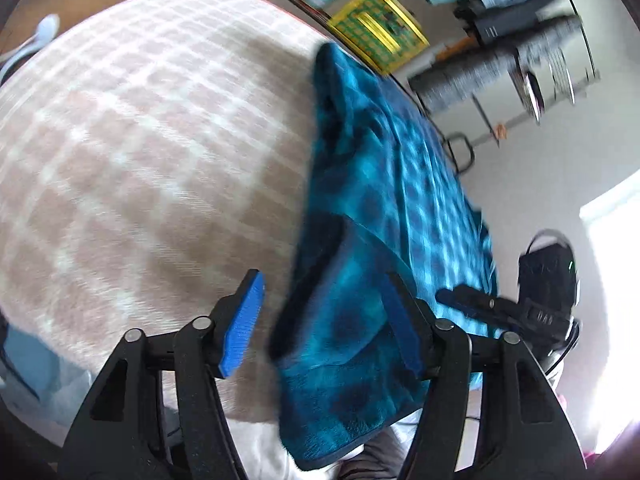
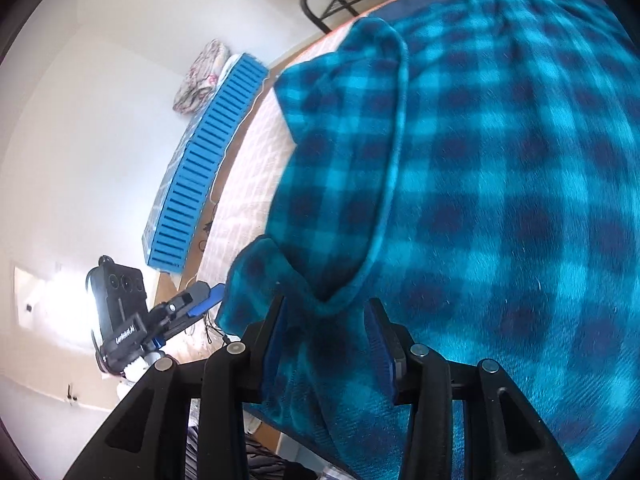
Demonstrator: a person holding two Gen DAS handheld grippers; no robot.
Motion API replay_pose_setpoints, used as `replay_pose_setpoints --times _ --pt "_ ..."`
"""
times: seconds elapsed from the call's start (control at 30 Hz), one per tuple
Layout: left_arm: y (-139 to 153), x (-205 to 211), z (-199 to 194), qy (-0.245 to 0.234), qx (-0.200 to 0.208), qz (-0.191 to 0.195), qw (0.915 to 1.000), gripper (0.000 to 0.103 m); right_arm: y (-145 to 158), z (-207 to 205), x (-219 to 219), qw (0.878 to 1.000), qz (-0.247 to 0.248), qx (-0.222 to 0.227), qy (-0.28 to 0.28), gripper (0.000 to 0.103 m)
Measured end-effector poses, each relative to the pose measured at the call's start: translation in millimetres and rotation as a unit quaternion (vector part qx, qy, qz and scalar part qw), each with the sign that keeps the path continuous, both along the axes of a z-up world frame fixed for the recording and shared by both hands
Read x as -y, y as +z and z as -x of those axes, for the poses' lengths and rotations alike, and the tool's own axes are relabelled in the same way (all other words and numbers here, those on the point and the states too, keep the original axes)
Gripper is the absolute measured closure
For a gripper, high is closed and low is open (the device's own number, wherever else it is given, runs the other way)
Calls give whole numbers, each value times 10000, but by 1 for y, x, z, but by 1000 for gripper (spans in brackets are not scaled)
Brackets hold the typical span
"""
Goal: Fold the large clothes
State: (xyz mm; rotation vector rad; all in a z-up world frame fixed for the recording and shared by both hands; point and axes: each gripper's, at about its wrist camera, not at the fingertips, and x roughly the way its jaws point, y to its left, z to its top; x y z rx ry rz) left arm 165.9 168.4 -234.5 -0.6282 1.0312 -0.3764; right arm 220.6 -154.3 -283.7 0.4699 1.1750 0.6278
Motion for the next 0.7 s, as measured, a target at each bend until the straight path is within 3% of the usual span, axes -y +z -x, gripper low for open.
replay_pose_setpoints --times 0.07,0.13,0.3,0.4,0.5,0.6,0.7 --pt "4 21 0 -339 49 -305 9989 86 -2 1 2 9998 143 20 -102 62" --pt "11 37 7 -633 178 -569 9962 95 -2 7 10 9997 169 -10 -175 62" --pt "30 63 46 -1266 581 -761 9873 95 3 9 13 9996 227 20 -139 62" --pt "39 82 76 -1802 773 -1076 9747 95 4 15 9 9998 216 -15 -51 60" --pt "42 91 95 -2187 672 -1100 9672 82 1 22 4 9997 221 -62 3 51" --pt "49 78 104 -1998 704 -1133 9707 75 -6 27 2 9998 105 -180 33 50" --pt "48 57 94 -1412 604 -1082 9822 64 -14 29 -1 9993 241 -269 75 50"
